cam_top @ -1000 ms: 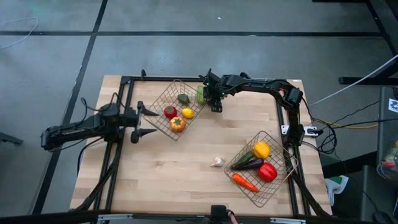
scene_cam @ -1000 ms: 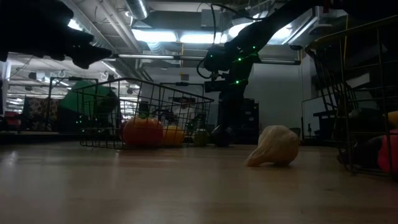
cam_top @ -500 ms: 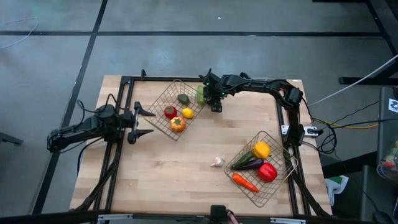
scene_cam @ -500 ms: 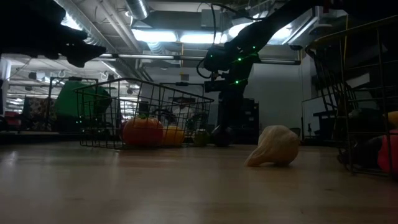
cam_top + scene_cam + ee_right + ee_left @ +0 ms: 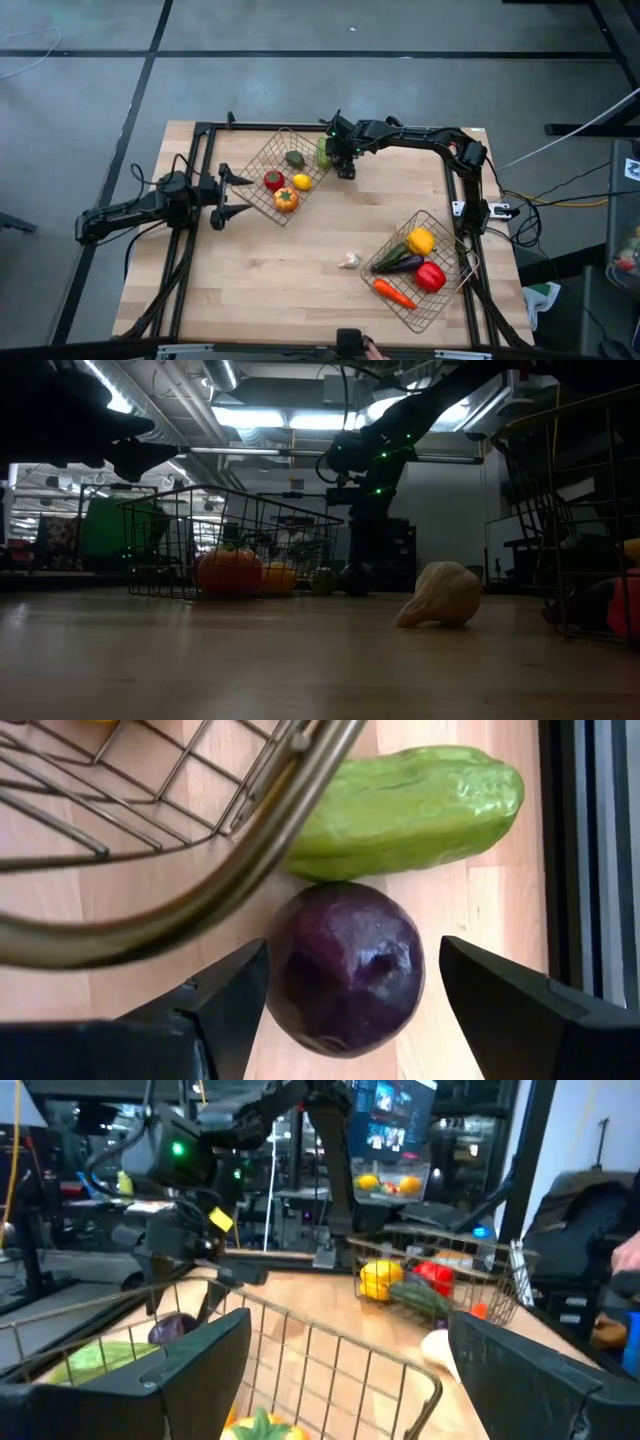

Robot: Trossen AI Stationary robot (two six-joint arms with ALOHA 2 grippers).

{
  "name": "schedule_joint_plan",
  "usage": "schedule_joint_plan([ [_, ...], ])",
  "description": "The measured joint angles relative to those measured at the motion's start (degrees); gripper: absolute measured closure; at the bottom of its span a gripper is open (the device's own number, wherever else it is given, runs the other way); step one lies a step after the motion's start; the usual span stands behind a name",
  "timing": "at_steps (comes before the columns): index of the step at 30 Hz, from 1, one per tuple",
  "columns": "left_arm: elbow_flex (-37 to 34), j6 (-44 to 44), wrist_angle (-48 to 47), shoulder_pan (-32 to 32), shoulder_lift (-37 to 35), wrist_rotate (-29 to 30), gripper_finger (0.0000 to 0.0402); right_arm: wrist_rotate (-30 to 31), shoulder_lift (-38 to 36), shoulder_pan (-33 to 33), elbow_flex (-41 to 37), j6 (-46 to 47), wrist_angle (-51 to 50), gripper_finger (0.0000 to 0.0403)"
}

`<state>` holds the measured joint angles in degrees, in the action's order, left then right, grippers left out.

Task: Sort produce into baskets
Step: Put the purple avocado into the bottom basket

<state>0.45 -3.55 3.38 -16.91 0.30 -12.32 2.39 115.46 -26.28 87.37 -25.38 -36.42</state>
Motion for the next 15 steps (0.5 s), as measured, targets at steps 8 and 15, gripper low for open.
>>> schedule_joint_plan([
  [8,0.00,-0.57,-0.68,-0.01,0.22,0.16,0.0066,0.00,-0.02,0.00,0.00,-0.01,1.08,0.0111],
  [15,0.02,-0.63,-0.77,-0.02,0.22,0.17,0.0066,-0.02,-0.02,0.00,-0.02,-0.01,1.99,0.0111],
])
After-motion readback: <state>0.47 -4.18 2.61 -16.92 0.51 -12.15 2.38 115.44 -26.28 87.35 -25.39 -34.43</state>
